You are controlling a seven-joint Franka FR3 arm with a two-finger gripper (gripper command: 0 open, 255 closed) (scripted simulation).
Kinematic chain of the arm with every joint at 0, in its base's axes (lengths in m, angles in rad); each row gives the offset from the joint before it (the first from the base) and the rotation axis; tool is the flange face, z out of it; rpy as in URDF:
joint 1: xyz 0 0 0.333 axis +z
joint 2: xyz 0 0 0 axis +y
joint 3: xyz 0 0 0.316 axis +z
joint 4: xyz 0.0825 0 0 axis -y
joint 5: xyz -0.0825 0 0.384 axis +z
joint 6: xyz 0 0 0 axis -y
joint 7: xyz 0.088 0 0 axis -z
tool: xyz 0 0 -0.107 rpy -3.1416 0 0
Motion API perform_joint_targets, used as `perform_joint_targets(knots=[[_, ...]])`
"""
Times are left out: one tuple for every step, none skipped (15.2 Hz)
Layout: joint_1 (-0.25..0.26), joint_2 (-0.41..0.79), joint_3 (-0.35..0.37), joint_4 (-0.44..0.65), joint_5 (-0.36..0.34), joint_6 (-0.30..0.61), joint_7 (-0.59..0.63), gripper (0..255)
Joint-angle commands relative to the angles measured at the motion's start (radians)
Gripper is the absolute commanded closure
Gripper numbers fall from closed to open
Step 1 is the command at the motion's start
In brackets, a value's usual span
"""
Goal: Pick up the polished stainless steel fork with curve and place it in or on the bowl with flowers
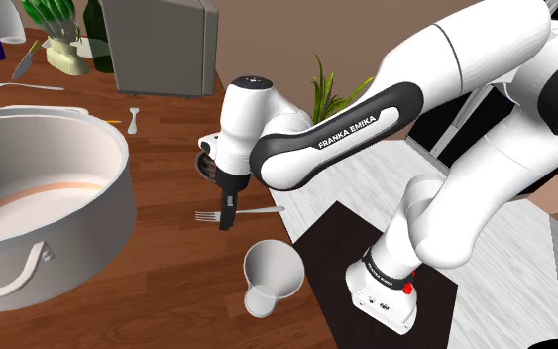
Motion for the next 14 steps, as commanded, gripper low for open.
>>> perform_joint_targets(knots=[[-0.001, 0.001, -0.001, 0.000, 0.000, 0.000, 0.000, 0], [-0.001, 0.001, -0.001, 0.000, 0.000, 0.000, 0.000, 0], [-0.001, 0.001, 0.000, 0.000, 0.000, 0.000, 0.000, 0], [-0.001, 0.002, 0.000, 0.000, 0.000, 0.000, 0.000, 255], [-0.001, 0.001, 0.000, 0.000, 0.000, 0.000, 0.000, 255], [-0.001, 0.001, 0.000, 0.000, 0.000, 0.000, 0.000, 255], [-0.001, 0.001, -0.001, 0.000, 0.000, -0.001, -0.001, 255], [-0.001, 0.003, 0.000, 0.001, -0.001, 0.000, 0.000, 255], [-0.001, 0.003, -0.001, 0.002, -0.001, 0.000, 0.000, 255], [-0.001, 0.003, 0.000, 0.002, -0.001, 0.000, 0.000, 255], [-0.001, 0.003, -0.001, 0.002, -0.001, 0.000, 0.000, 255], [-0.002, 0.004, -0.001, 0.002, -0.001, 0.000, -0.001, 255], [0.000, 0.001, -0.001, 0.000, 0.000, 0.000, 0.000, 255], [0.000, -0.009, -0.002, 0.005, 0.002, -0.015, -0.001, 255]])
